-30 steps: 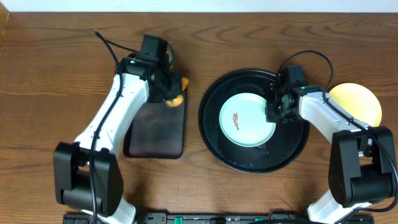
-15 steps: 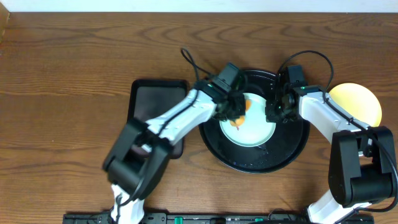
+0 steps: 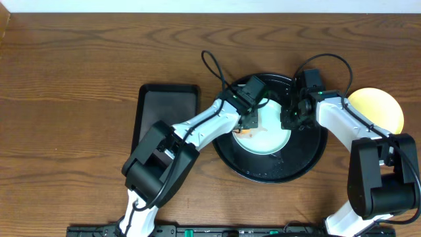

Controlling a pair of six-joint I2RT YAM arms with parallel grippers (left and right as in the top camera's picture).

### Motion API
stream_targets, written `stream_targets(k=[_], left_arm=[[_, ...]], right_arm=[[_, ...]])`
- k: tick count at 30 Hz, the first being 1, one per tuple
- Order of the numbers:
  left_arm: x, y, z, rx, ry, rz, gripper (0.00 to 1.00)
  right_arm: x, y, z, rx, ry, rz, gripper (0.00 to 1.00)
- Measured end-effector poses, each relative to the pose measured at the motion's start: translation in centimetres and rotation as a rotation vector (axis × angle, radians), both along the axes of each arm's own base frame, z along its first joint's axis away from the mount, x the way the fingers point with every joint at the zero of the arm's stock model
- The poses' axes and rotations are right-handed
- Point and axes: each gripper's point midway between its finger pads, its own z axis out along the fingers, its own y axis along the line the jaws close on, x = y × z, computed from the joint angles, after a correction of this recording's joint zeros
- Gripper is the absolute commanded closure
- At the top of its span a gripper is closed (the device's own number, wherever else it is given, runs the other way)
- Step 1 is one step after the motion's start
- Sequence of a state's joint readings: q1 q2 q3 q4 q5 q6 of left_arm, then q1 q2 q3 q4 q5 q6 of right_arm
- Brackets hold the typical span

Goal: Clean dirty plates on tray and stack at the side
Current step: 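Scrub the light-green plate with the sponge while right gripper holds rim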

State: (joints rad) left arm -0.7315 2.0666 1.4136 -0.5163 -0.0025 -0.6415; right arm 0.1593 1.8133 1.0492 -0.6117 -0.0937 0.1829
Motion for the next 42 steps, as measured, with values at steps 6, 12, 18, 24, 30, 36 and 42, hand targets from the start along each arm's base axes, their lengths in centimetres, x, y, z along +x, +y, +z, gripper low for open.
stream_targets(k=[6, 12, 18, 24, 30, 36, 42], left_arm=[[1.1, 0.6, 0.3, 0.079, -0.091, -0.017, 0.93], [0.9, -2.4, 0.6, -0.114, -0.025, -0.029, 0.92], [-2.2, -6.7, 1.7, -0.364, 0.158, -0.075, 0.92], [-4.9, -6.8, 1.4, -0.377, 0.286, -0.078, 0.92], [-4.0, -3.0, -0.2, -0.175, 0.219, -0.052, 0.92], [0.4, 0.6, 0.2, 0.073, -0.047, -0.104, 0.93], [2.6, 1.0, 0.9, 0.17, -0.182, -0.16, 0.92]], right_arm=[[-0.1, 0.1, 0.0, 0.006, 0.005, -0.005, 0.99], [-0.1, 0.1, 0.0, 0.007, 0.006, -0.01, 0.99], [-0.1, 0.1, 0.0, 0.007, 0.006, -0.009, 0.99], [-0.1, 0.1, 0.0, 0.007, 0.006, -0.01, 0.99], [-0.1, 0.1, 0.0, 0.008, 0.006, -0.01, 0.99], [-0.1, 0.1, 0.0, 0.008, 0.007, -0.009, 0.99], [-0.1, 0.1, 0.0, 0.009, 0.007, -0.009, 0.99]])
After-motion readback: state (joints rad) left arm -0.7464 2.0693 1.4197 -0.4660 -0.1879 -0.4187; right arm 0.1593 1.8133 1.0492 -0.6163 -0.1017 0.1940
